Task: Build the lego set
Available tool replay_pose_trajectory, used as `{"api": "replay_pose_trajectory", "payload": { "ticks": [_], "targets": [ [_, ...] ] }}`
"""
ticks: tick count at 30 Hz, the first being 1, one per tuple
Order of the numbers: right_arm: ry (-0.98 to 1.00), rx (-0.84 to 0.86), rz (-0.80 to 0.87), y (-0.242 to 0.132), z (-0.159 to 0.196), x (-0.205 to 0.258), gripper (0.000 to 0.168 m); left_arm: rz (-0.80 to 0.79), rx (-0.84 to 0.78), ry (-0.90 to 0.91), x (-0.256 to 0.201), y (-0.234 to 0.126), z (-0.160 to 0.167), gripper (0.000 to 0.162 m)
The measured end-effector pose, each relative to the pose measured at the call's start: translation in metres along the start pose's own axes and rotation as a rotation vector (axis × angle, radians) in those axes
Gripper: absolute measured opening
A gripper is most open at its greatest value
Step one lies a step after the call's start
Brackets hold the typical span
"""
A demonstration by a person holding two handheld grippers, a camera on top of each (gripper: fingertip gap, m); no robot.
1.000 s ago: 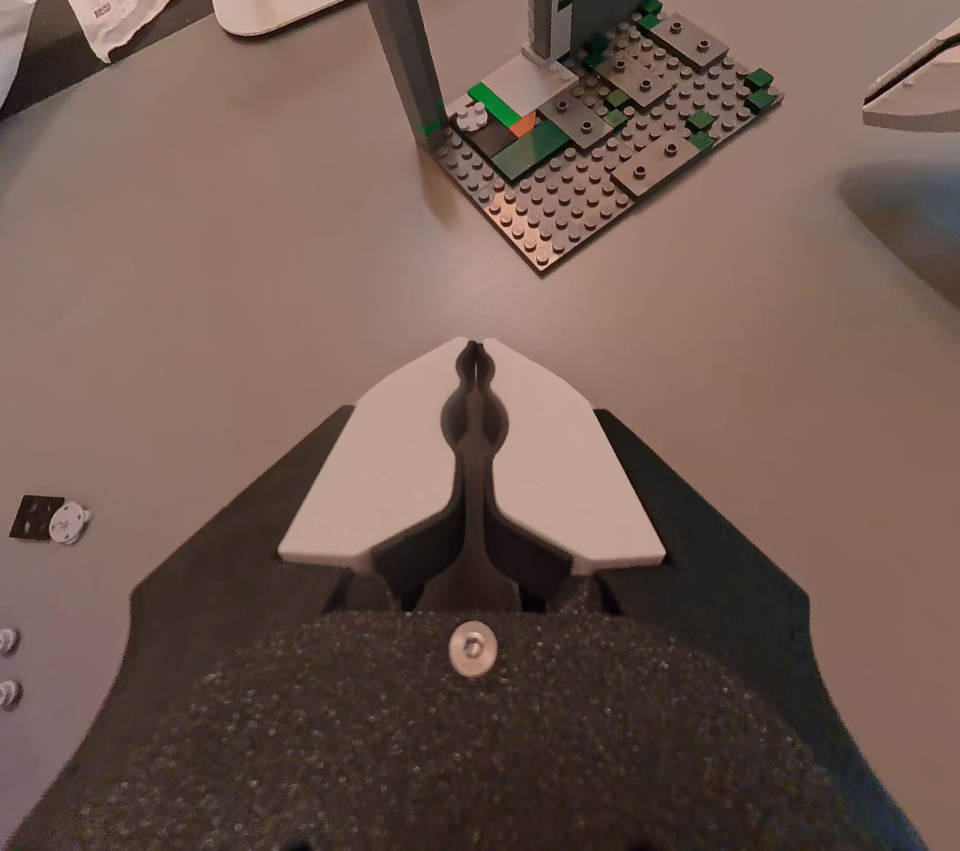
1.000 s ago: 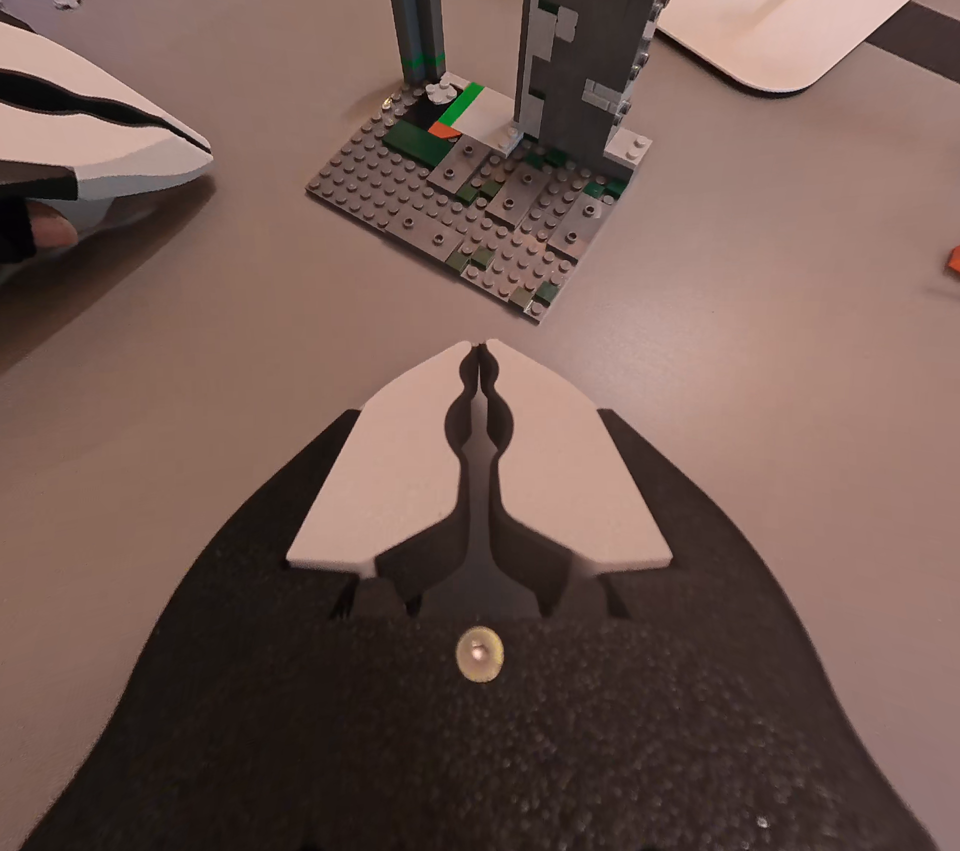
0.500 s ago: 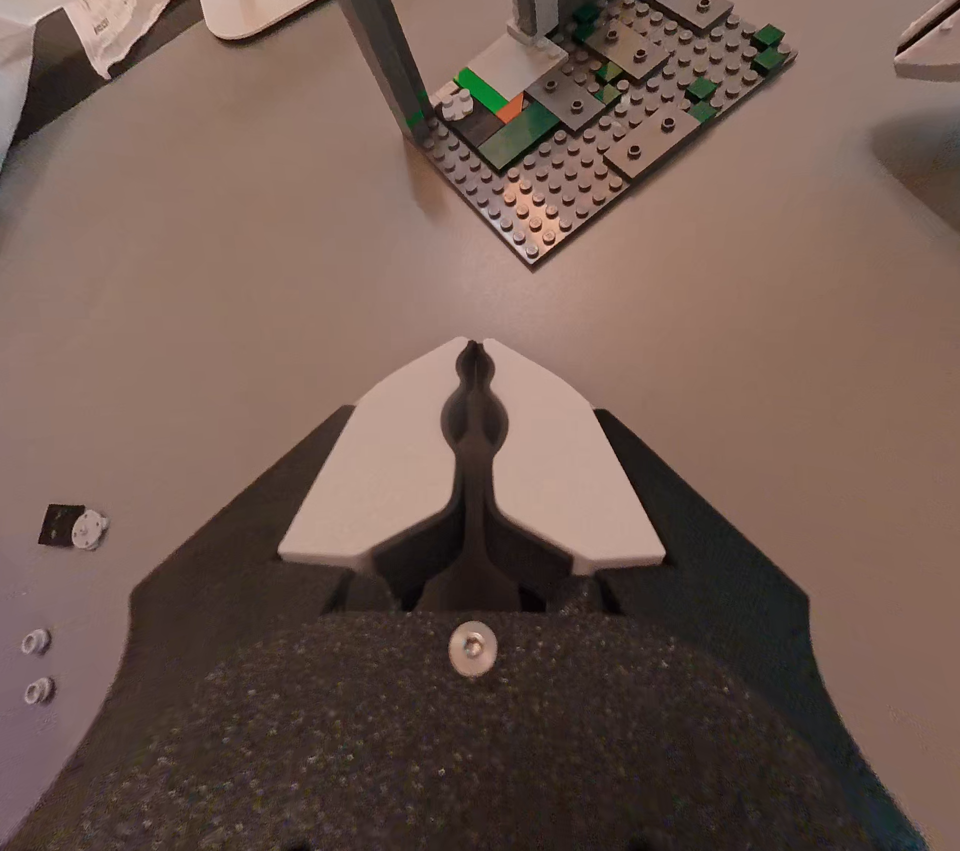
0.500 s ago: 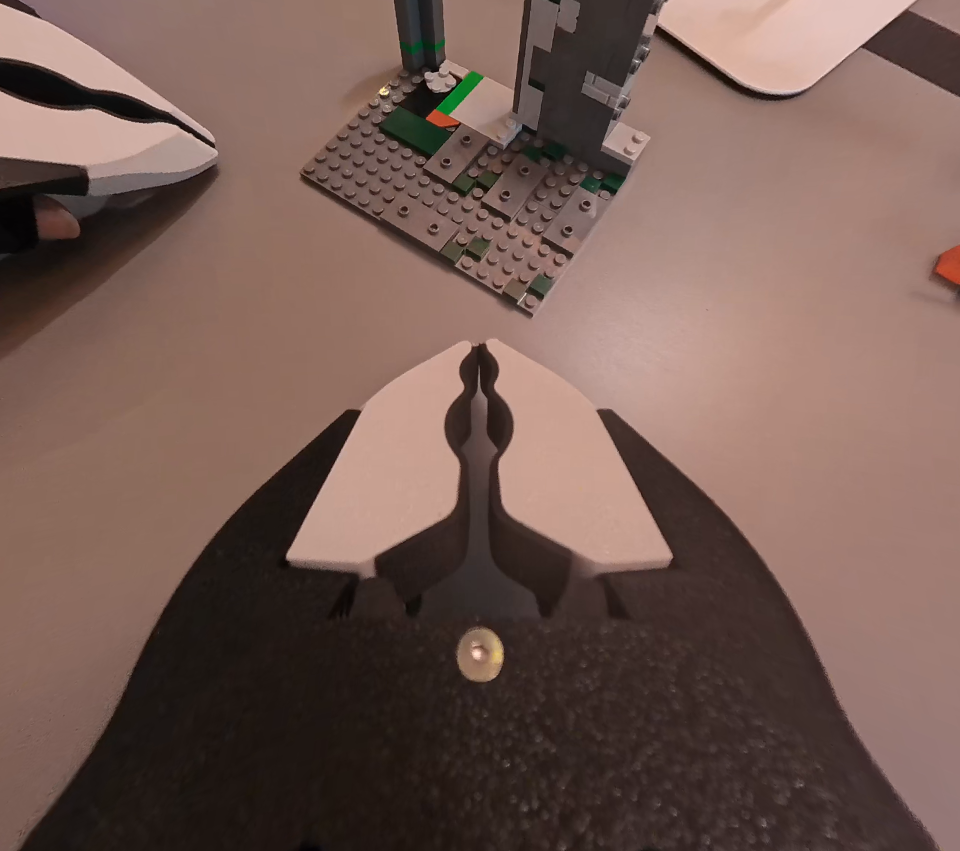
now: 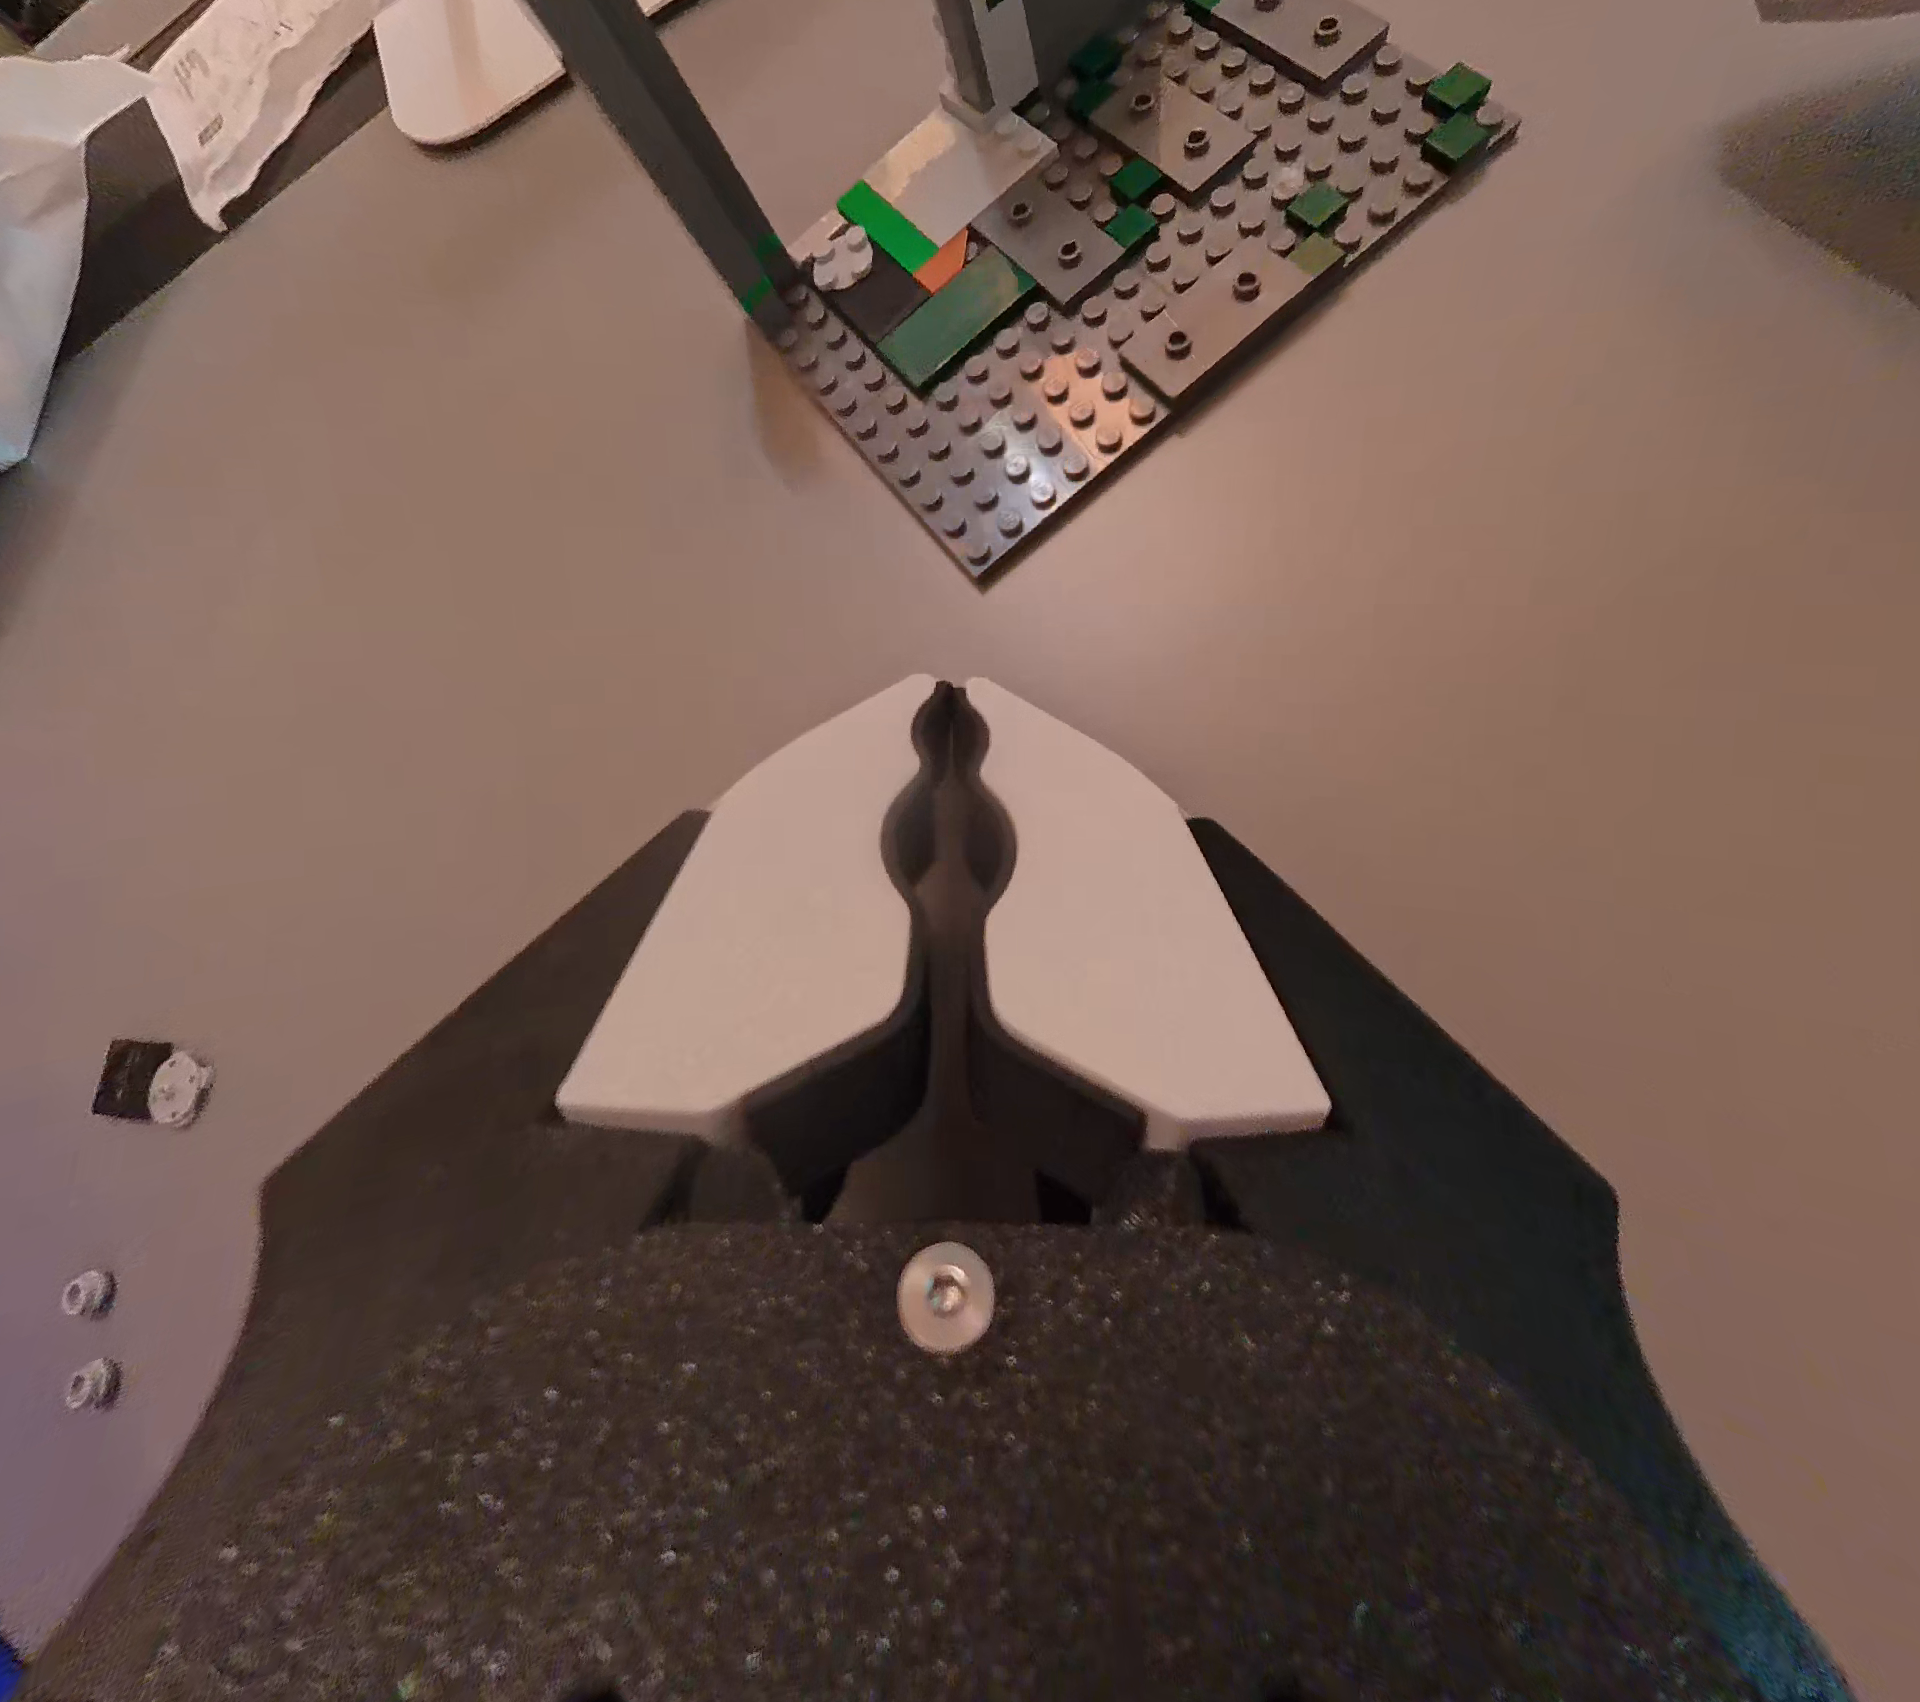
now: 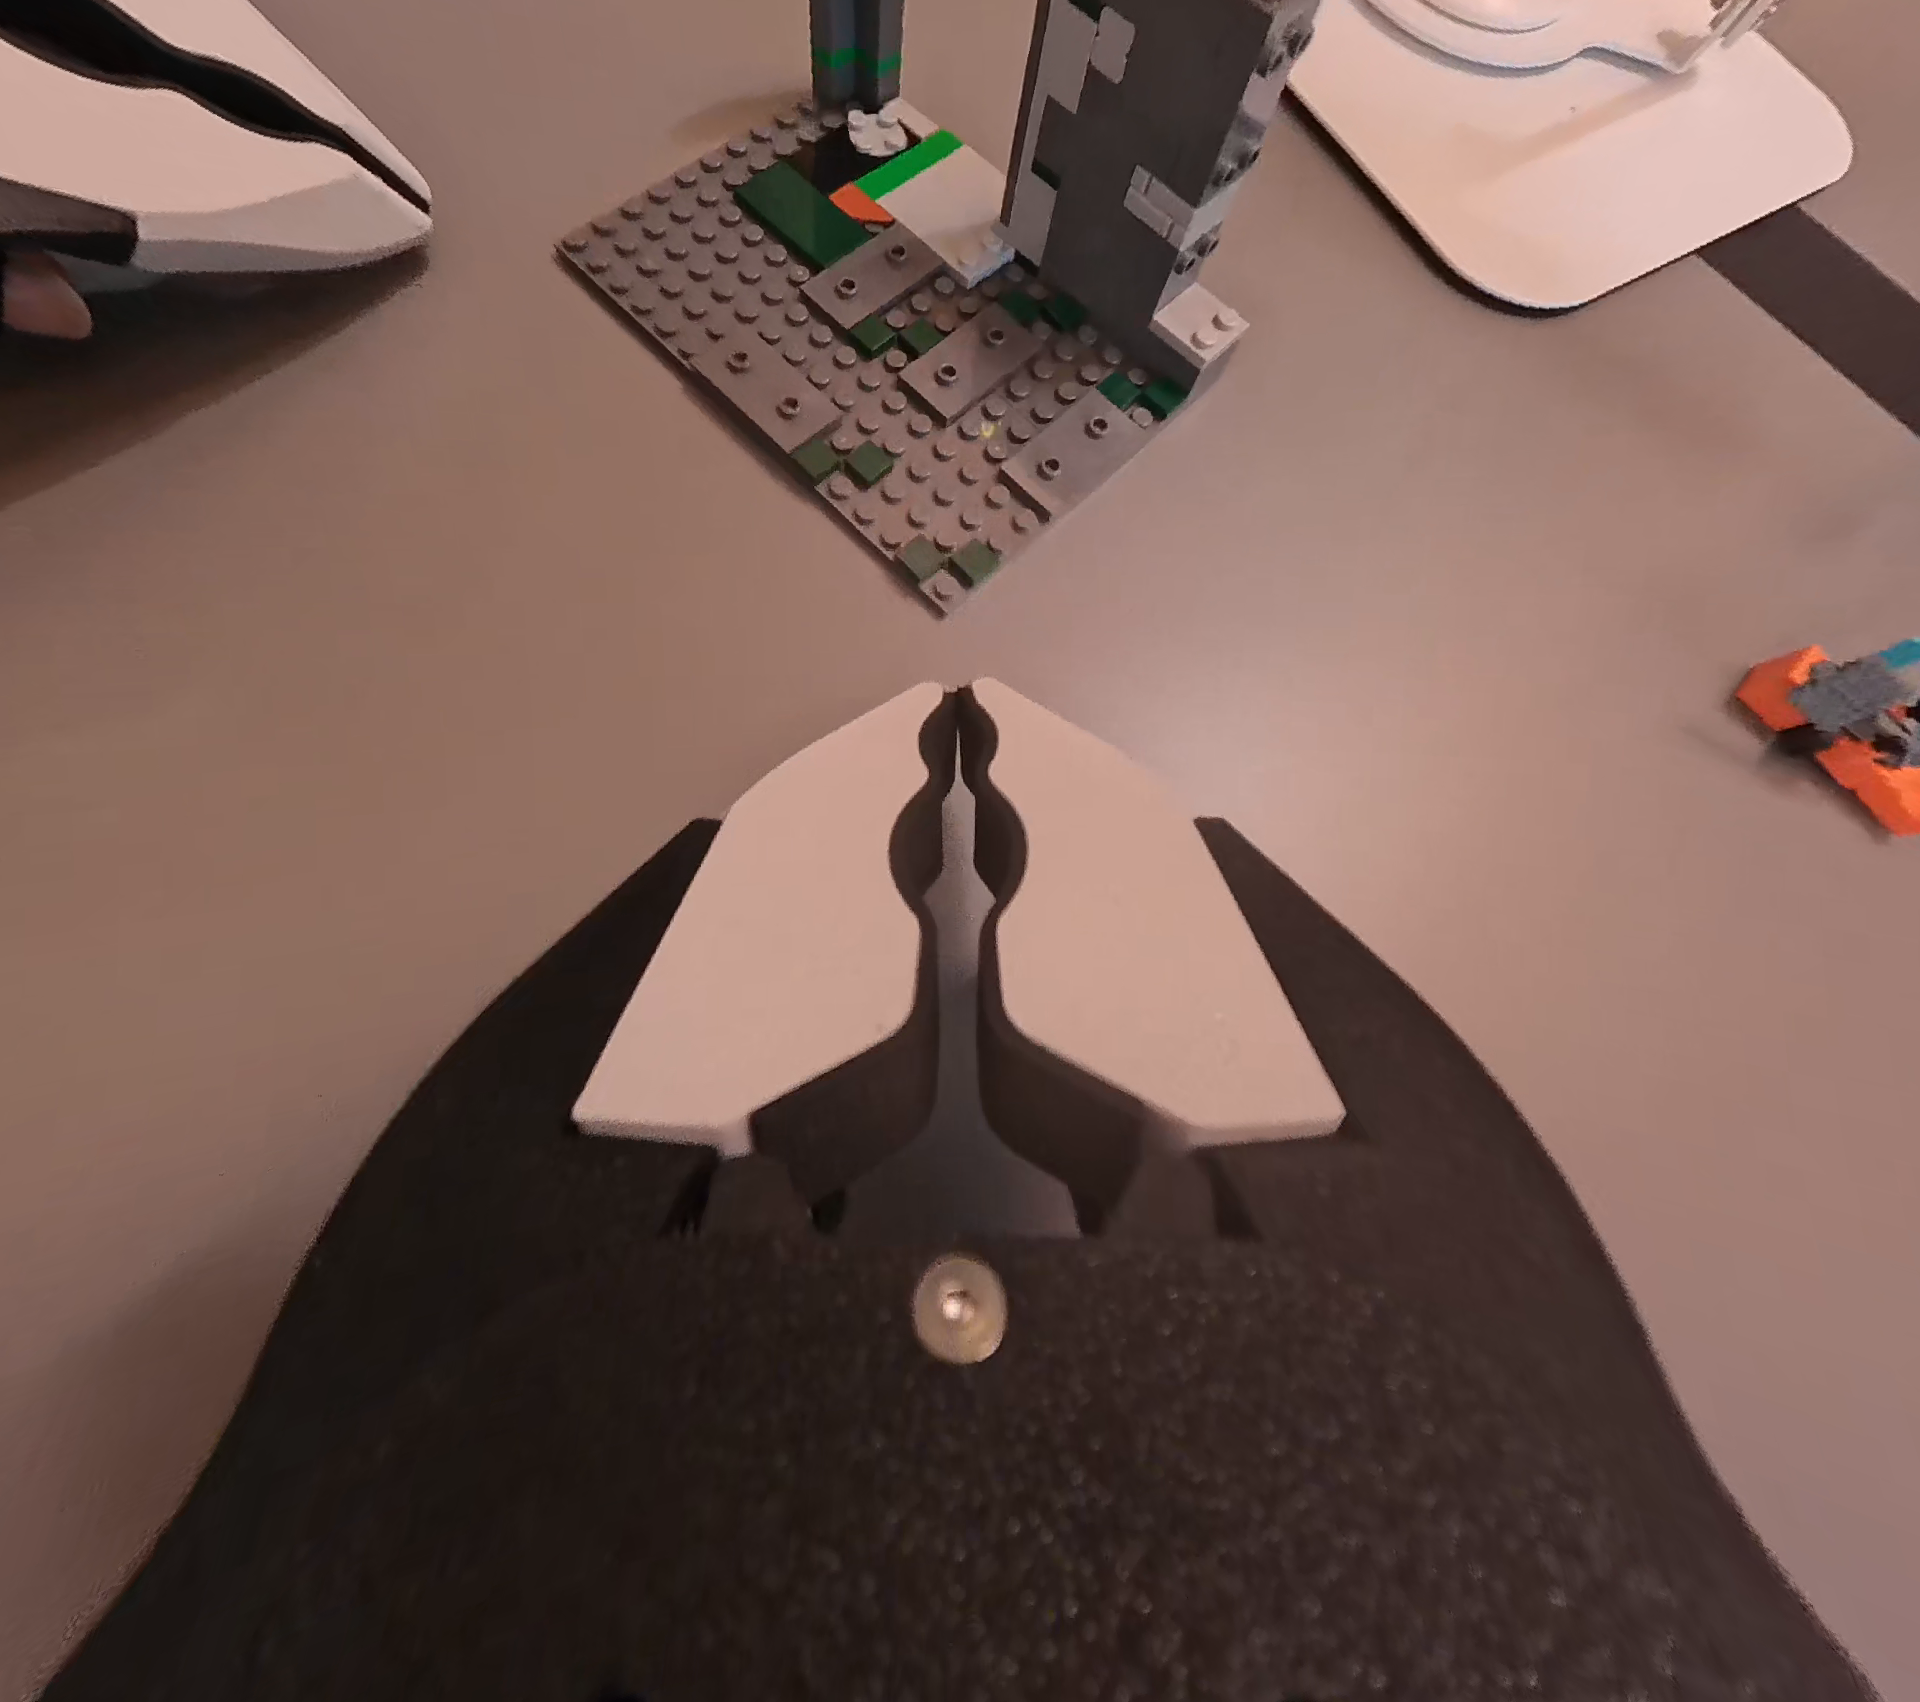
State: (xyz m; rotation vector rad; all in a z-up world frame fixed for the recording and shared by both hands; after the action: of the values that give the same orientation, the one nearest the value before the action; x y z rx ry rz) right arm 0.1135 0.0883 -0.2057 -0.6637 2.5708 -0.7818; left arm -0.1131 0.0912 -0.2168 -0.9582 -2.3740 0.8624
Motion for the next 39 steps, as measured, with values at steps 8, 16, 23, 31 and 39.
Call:
{"api": "replay_pose_trajectory", "payload": {
  "ticks": [8, 16, 23, 31, 39],
  "targets": [
    [-0.036, 0.000, -0.029, 0.001, 0.003, -0.019, 0.000, -0.059, 0.037, 0.010, -0.004, 0.003, -0.004, 0.000],
    [-0.082, -0.006, -0.059, 0.008, 0.007, -0.034, 0.000, -0.108, 0.041, -0.044, -0.008, 0.001, -0.007, 0.000],
    [-0.099, -0.012, -0.093, 0.017, 0.012, -0.050, 0.000, -0.136, 0.049, -0.093, -0.014, 0.005, -0.007, 0.000],
    [-0.127, -0.018, -0.117, 0.022, 0.010, -0.062, 0.000, -0.158, 0.047, -0.125, -0.018, 0.006, -0.009, 0.000],
    [-0.125, -0.024, -0.121, 0.021, 0.008, -0.059, 0.000, -0.156, 0.033, -0.130, -0.015, 0.004, -0.010, 0.000]
  ]
}}
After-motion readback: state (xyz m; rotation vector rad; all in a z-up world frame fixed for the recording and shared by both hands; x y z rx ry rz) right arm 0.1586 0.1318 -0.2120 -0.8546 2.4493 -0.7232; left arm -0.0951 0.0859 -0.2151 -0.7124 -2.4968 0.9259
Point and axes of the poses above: each gripper's, where its closed fingertips meet, y out along the fingers, z out of its underside, x = y × z across the jaws, the point moved 9 cm from there along -y, back along the fingers, and after that the axes turned 10 degrees about z, right-handed, at the moved point
